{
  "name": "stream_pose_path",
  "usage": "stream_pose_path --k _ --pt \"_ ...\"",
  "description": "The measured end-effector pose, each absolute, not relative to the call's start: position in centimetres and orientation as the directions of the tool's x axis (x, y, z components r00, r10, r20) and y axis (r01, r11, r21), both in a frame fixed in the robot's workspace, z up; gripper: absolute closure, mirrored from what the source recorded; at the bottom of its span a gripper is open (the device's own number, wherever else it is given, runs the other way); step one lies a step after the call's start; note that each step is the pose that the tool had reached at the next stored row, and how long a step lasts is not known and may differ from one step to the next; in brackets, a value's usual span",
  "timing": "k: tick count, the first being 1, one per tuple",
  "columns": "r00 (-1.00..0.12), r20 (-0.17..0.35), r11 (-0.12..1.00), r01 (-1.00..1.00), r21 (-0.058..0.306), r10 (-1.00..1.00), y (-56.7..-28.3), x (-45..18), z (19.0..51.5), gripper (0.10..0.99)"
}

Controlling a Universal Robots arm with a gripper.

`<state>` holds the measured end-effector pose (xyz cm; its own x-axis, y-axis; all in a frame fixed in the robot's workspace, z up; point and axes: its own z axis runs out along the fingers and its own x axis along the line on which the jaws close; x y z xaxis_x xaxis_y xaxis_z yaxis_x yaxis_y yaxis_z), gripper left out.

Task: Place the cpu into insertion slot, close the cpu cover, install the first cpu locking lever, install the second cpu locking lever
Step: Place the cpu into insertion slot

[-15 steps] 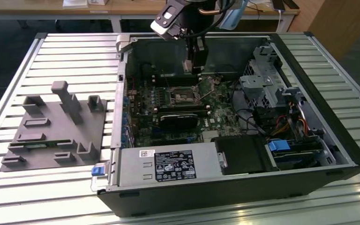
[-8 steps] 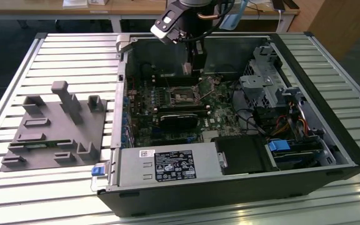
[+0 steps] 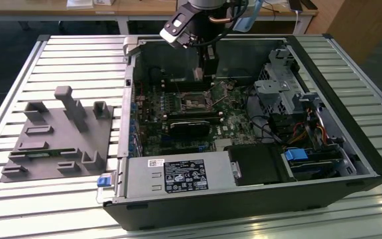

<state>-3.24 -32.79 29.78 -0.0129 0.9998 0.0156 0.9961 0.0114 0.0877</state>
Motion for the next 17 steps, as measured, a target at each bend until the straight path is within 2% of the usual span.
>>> stream_pose_path --k 17 --pt "-0.012 0.016 0.01 0.996 0.088 1.0 -32.5 -3.2 28.5 0.549"
